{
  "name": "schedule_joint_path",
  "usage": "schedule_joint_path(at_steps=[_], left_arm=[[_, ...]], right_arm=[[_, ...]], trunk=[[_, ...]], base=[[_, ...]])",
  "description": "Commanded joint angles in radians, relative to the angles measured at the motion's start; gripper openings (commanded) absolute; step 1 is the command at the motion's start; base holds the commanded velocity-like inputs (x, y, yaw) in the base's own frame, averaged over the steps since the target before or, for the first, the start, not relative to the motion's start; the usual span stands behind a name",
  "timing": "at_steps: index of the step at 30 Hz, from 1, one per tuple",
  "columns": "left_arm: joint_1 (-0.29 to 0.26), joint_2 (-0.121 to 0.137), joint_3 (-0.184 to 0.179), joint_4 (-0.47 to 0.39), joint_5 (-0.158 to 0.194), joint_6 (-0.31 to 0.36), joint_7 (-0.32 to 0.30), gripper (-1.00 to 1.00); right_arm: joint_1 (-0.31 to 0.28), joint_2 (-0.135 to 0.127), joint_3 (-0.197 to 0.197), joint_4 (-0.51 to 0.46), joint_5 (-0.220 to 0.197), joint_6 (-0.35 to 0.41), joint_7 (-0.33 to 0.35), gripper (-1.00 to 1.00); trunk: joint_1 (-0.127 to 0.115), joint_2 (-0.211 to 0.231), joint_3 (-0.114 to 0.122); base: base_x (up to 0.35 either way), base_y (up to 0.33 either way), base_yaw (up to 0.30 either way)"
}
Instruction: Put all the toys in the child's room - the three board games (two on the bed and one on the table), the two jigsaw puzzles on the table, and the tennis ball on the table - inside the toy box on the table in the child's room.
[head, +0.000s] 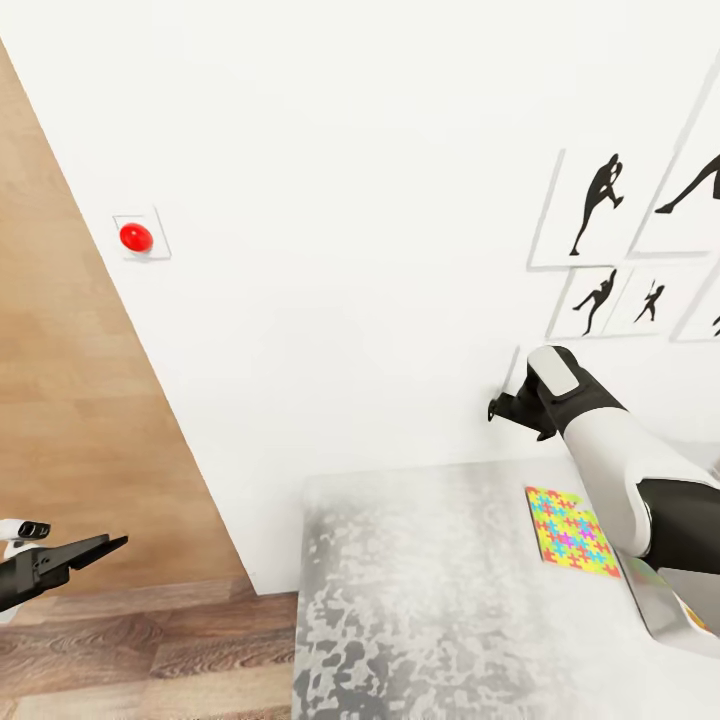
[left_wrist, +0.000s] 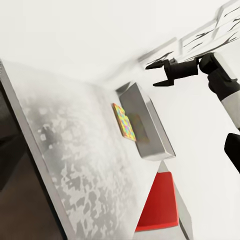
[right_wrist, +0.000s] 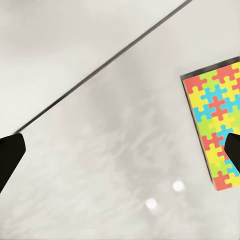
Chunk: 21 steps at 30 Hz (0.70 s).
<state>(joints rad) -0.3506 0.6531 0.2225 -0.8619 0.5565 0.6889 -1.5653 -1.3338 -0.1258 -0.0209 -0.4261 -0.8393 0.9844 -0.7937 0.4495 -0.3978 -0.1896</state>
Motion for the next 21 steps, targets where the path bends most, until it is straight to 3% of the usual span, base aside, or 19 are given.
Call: schedule_joint_path(at_steps=[1, 21], left_arm=[[-0.001, 0.0, 0.0, 0.0, 0.0, 0.011, -0.004, 1.0], [-0.001, 0.0, 0.0, 0.0, 0.0, 0.011, -0.004, 1.0]], right_arm=[[-0.001, 0.0, -0.002, -0.001, -0.007, 0.003, -0.009, 1.0], [-0.001, 0.0, -0.002, -0.002, -0.006, 0.002, -0.009, 1.0]], trunk=[[0.001, -0.002, -0.004], [0.001, -0.002, -0.01]], base=[[0.0, 0.0, 0.0], [0.0, 0.0, 0.0]])
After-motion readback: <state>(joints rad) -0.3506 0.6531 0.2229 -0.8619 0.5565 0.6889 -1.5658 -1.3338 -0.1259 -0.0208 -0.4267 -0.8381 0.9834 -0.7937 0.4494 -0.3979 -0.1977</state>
